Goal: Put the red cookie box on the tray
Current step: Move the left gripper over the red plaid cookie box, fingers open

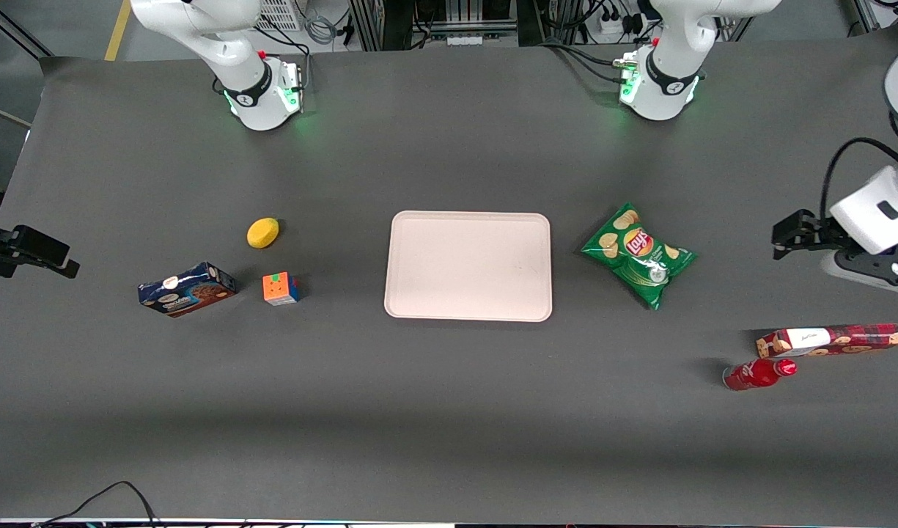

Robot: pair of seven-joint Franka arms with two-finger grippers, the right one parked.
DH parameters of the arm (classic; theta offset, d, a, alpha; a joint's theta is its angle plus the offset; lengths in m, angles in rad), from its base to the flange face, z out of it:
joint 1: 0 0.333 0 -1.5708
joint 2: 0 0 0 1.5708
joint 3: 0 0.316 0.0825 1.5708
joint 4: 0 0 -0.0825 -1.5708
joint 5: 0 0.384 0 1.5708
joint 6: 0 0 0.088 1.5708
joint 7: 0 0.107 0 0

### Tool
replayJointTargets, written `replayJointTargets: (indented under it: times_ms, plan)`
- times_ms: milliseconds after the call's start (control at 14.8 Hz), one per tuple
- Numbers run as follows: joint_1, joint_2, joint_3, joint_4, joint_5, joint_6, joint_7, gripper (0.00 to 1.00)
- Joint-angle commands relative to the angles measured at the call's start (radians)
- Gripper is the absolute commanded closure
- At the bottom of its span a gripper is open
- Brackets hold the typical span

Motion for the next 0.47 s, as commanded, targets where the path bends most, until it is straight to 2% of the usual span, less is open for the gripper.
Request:
replayJointTargets:
  times_ms: [0,136,271,407]
  plan:
    - [0.04,0.001,0.028,-0.035,0.086,0.022,0.331,0.0]
    - [0.042,0.013,0.091,-0.067,0.097,0.138,0.463,0.0]
    - [0.063,0.02,0.127,-0.139,0.091,0.279,0.684,0.0]
    - [0.086,0.045,0.143,-0.213,0.056,0.431,0.879,0.0]
